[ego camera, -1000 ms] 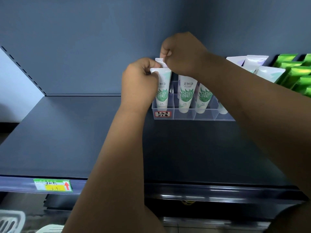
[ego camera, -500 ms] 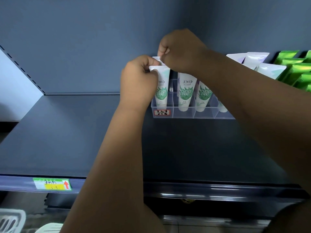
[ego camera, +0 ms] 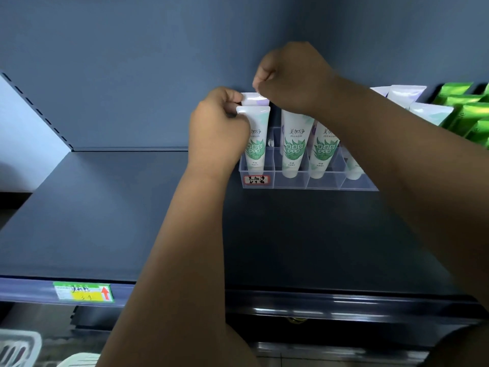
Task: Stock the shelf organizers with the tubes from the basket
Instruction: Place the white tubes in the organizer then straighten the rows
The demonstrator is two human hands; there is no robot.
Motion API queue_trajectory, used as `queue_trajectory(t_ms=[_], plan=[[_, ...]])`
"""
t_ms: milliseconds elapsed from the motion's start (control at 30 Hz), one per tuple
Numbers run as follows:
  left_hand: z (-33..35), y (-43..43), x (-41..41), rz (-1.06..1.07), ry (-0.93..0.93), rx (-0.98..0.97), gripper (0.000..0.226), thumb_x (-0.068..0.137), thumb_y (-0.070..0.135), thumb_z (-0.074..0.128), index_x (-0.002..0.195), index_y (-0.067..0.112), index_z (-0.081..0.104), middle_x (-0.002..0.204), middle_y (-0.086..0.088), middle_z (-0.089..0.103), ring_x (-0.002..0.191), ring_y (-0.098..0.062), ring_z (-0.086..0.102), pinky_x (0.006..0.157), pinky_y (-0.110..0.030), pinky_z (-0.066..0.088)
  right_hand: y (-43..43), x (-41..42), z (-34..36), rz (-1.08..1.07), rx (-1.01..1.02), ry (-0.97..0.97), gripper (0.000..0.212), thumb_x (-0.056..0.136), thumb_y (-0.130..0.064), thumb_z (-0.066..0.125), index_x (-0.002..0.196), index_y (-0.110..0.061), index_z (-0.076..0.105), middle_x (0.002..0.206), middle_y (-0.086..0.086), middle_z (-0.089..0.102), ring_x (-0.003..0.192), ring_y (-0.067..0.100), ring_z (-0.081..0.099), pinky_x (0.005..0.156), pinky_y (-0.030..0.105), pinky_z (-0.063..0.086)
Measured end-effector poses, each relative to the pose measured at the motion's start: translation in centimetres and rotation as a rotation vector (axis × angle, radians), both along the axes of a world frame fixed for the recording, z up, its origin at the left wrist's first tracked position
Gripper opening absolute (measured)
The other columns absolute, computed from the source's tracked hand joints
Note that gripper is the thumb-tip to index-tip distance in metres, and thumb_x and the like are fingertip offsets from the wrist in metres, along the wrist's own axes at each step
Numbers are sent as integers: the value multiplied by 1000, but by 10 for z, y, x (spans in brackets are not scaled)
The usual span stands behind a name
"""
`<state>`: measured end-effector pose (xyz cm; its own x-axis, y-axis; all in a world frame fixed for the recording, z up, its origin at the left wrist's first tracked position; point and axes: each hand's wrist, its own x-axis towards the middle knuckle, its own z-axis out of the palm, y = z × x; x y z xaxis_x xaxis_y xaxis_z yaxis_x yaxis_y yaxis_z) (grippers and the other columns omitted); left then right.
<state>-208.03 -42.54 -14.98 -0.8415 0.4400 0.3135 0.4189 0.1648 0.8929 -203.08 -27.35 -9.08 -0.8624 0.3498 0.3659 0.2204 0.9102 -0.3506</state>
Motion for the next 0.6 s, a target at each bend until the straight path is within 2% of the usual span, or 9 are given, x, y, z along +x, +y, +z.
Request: queue_trajectory(t_ms=[100,233,367,500,600], plan=[[2,-2,1,9,-7,10,31,77,6,51,97,26,65,88,10,66,84,-12,65,81,-29,56,-1,5,10,5,37,20,28,88,-15,52,94,-18,79,98,-10,75,93,1,65,84,14,43],[3,-2,3,42,59,-29,20,88,12,57,105,21,66,87,12,66,86,-12,65,83,-33,56,8,16,18,-36,108,90,29,90,-19,51,95,-11,78,101,1,77,96,15,69,80,23,49],[8,2,7,69,237,-92,23,93,23,55,114,18,65,100,9,69,95,-17,65,85,-38,55,27,32,15,-106,137,105,26,91,-18,53,94,-13,78,95,5,76,89,18,67,71,21,40],[12,6,21,49,481,-125,28,95,29,54,116,19,68,113,6,71,108,-24,59,87,-41,51,45,44,9,-184,192,-39,28,90,-17,51,95,-13,78,99,9,76,96,29,68,84,35,55],[13,12,32,0,587,-169,29,93,34,55,112,21,72,110,5,72,110,-28,58,88,-47,50,50,48,9,-182,198,-107,25,89,-18,55,99,-17,79,106,6,76,103,30,67,91,37,54]])
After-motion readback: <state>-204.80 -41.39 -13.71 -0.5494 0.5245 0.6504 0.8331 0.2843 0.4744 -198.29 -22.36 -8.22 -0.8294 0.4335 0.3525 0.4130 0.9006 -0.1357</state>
